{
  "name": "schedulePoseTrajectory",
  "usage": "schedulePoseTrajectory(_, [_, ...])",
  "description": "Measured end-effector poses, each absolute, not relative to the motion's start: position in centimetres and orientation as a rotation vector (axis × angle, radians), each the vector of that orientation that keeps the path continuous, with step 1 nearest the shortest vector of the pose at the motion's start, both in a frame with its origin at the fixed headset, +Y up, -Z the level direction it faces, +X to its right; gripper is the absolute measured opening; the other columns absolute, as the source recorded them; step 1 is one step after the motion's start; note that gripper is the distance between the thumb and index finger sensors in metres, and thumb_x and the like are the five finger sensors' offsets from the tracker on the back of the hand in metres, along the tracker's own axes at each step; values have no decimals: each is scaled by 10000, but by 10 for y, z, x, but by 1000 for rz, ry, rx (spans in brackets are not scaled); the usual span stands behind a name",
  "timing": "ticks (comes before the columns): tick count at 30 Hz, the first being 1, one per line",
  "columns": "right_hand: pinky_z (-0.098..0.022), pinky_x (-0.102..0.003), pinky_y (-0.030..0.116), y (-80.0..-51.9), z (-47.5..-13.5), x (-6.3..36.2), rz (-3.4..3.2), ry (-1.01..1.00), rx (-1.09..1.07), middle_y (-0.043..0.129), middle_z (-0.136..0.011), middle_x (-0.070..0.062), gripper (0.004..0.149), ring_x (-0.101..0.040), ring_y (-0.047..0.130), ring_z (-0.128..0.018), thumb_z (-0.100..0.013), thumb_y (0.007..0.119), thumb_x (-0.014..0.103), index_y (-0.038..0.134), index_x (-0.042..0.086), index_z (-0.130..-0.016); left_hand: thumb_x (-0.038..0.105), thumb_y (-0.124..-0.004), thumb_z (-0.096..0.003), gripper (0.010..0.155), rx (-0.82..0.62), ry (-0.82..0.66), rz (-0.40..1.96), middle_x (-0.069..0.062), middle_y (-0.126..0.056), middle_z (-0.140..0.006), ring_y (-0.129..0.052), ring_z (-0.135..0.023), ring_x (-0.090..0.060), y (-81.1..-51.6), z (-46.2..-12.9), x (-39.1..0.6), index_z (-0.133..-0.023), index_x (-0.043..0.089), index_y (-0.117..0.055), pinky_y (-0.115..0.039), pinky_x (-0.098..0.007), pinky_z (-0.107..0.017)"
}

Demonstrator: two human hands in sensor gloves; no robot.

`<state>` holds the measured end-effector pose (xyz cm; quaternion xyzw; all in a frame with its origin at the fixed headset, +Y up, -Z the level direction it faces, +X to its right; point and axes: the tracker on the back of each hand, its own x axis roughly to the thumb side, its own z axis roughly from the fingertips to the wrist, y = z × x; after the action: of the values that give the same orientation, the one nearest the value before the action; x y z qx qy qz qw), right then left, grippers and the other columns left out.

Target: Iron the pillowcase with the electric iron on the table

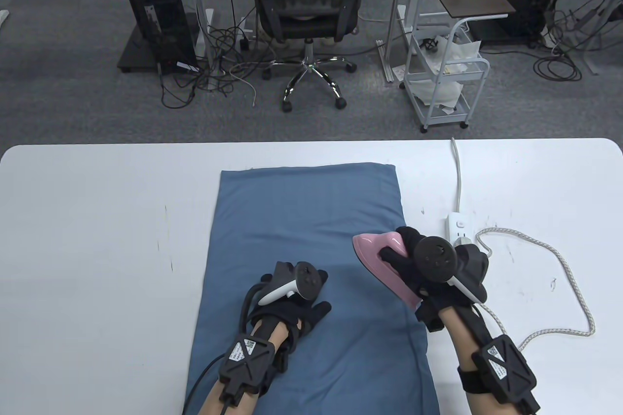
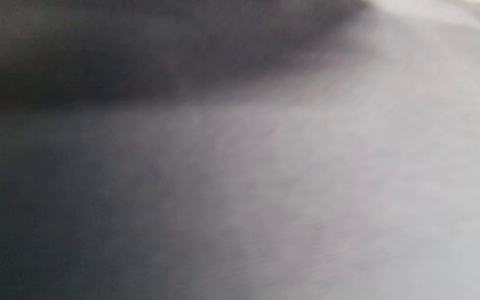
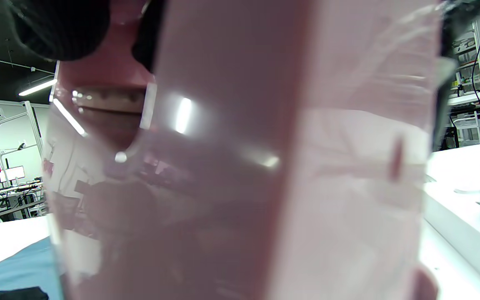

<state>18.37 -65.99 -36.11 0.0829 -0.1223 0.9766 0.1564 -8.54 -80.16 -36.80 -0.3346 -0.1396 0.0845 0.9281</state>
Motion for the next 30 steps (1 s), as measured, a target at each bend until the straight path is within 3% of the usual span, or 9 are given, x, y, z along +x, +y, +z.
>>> schedulePoseTrajectory(8, [-427,-400,893,-661,-361,181,2800,-338,241,957,-504,40,625,-87,969,-298,-455,716,578,744,157,-917,650,-393,-496,742,-723,-322,179,10,275,-1037,277,-945,-365,-811,-345,-88,-1000,433,107,89,-685,-621])
schedulePoseTrajectory(19, [-425,-399,895,-671,-358,163,2856,-305,289,957,-504,40,623,-86,970,-298,-455,716,578,744,159,-916,654,-378,-491,754,-746,-342,177,12,335,-1001,340,-907,-354,-813,-288,-96,-979,430,152,133,-684,-589])
schedulePoseTrajectory(30, [-417,-391,899,-707,-340,116,3085,-206,533,958,-498,49,627,-80,969,-290,-448,707,584,744,164,-913,657,-375,-494,757,-751,-358,176,13,346,-998,352,-903,-353,-813,-271,-99,-979,431,160,139,-684,-585])
